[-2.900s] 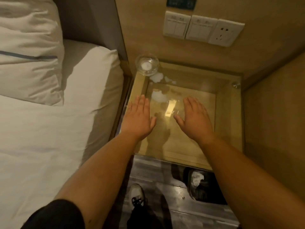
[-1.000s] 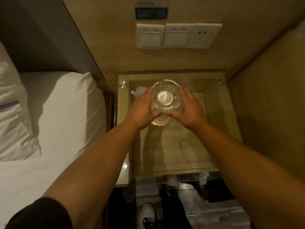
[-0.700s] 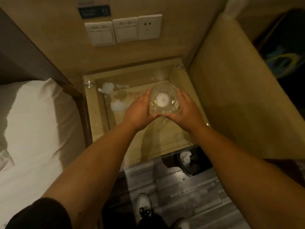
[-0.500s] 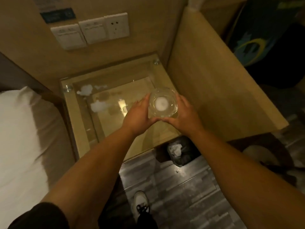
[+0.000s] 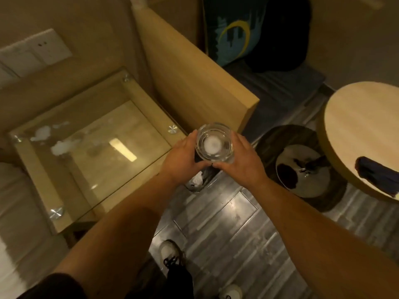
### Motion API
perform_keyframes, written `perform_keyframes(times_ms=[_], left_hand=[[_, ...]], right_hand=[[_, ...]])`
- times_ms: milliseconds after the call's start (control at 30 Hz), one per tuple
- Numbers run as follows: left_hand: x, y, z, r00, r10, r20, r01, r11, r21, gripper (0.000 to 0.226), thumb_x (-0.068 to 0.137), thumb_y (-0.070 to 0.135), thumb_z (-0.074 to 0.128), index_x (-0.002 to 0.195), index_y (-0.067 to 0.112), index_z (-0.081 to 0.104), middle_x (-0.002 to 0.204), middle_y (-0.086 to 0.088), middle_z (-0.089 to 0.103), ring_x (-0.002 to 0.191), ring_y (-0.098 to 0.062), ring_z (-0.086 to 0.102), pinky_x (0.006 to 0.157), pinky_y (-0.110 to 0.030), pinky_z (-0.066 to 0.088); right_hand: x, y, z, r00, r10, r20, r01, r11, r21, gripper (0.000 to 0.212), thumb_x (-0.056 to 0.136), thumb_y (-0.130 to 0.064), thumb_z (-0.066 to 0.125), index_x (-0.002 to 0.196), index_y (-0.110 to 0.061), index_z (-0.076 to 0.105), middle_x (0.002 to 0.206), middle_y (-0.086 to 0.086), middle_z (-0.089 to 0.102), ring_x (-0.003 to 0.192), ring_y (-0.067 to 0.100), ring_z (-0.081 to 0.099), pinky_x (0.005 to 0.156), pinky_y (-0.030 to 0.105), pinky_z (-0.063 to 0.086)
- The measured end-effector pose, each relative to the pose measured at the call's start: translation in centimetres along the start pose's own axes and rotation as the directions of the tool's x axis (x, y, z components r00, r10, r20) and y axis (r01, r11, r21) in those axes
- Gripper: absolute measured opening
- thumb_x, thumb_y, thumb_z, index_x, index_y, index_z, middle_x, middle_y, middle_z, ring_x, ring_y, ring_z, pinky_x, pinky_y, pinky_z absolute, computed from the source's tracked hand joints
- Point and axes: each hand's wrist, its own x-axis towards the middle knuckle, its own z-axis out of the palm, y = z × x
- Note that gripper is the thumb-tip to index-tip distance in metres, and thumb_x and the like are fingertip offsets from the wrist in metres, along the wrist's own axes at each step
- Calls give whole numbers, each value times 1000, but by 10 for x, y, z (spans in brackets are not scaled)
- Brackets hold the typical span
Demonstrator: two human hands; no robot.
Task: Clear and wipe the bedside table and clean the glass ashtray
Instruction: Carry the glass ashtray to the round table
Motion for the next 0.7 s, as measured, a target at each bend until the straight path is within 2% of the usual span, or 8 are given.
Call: perform_keyframes(times_ms=[100,200,400,500,600,700], left_hand=[[3,44,25,998,45,50,-46,999,9,94,75,55,70,148,21,21,143,-1,45,126,-23,43,107,-47,35],[10,87,50,991,99,91,-99,995,-7,94,77,56,67,149,20,17,146,-1,42,131,-20,39,113,-43,27],[49,163,105,960,177,215,-175,984,-32,92,79,55,67,149,19,18,147,-3,40,132,-24,38,106,-46,35],[74,194,135,943,224,244,-220,974,-43,95,77,52,69,149,21,16,146,-3,41,133,-23,36,110,-47,32],[106,224,165,920,267,287,-263,963,-53,98,76,53,70,150,23,12,151,-1,35,139,-24,27,113,-41,26],[144,252,193,881,340,329,-334,940,-75,98,75,51,72,150,22,15,151,-2,36,139,-24,28,115,-40,24]], right_hand=[[-30,30,-32,998,27,-54,-26,1000,17,105,65,-60,75,146,-17,25,146,6,37,132,21,37,108,38,35],[-53,64,-63,994,62,-89,-61,998,6,101,67,-59,74,145,-16,27,145,7,40,132,20,37,109,38,35],[-84,136,-122,972,165,-167,-174,984,-42,98,70,-61,70,146,-20,24,146,2,38,133,18,36,108,41,35],[-92,171,-147,951,216,-223,-232,971,-50,98,69,-61,71,145,-20,26,145,2,41,132,18,36,109,40,34],[-95,206,-169,925,261,-277,-285,957,-53,98,70,-63,70,146,-18,26,144,4,42,130,19,38,109,35,33],[-91,242,-189,888,340,-310,-371,927,-45,99,71,-58,72,146,-12,25,146,7,40,133,22,36,110,38,31]])
